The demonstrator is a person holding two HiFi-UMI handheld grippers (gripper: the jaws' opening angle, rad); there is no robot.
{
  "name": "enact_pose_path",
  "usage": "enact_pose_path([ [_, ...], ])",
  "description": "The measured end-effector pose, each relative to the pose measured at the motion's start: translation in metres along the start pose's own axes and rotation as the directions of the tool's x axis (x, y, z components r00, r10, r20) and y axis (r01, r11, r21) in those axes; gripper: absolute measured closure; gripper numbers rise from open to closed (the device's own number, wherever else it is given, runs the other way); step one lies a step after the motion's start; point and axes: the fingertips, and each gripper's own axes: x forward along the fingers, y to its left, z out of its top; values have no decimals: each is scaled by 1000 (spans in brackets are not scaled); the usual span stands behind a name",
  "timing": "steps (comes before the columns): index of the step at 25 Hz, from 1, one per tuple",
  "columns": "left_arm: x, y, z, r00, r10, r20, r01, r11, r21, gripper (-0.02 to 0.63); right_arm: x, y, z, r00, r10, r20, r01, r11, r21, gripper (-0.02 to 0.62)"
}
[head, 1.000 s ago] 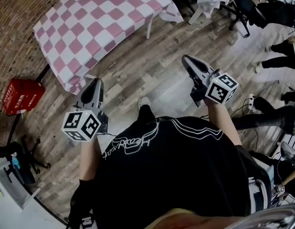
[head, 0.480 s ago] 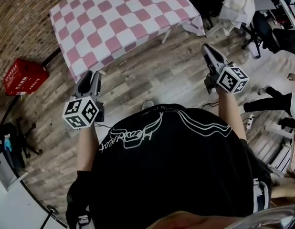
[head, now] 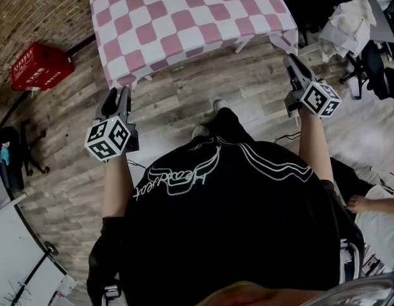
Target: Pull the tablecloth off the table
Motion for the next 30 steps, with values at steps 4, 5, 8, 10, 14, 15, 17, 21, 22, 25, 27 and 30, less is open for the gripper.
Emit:
enact_pose_path([
  [4,8,20,-9,998,65,-11,-65,994,-83,434,22,-33,0,999,-20,-27,20,1000,-5,505],
  [5,12,25,-11,996,85,-15,-86,993,-80,420,28,-42,-2,999,-26,-37,25,1000,-14,497],
  [8,23,41,-18,990,140,-24,-141,988,-65,400,44,-69,-3,997,-48,-64,46,998,-39,455],
  [10,29,50,-23,985,172,-29,-173,984,-32,400,53,-87,-5,994,-71,-83,67,996,-51,444],
  [14,43,72,-30,966,255,-48,-251,966,69,378,72,-124,-15,983,-113,-142,104,992,-72,408],
  [15,47,79,-32,959,277,-53,-273,959,80,368,77,-134,-18,979,-124,-159,111,990,-89,401],
  [17,54,89,-39,948,312,-70,-306,948,85,348,87,-153,-25,969,-144,-203,116,983,-144,385],
  [21,68,102,-58,925,363,-115,-353,930,101,336,100,-188,-34,946,-194,-260,126,958,-258,368],
  [22,72,105,-62,919,373,-124,-363,927,99,335,103,-197,-35,940,-213,-267,137,951,-277,365],
  [25,81,113,-72,901,405,-154,-394,914,97,327,113,-225,-37,918,-270,-289,167,927,-335,354],
  [27,85,119,-77,888,426,-171,-415,905,97,327,119,-239,-39,905,-293,-307,175,917,-358,351],
  [30,92,127,-84,874,445,-196,-436,896,91,327,126,-259,-41,888,-317,-334,187,911,-369,351],
])
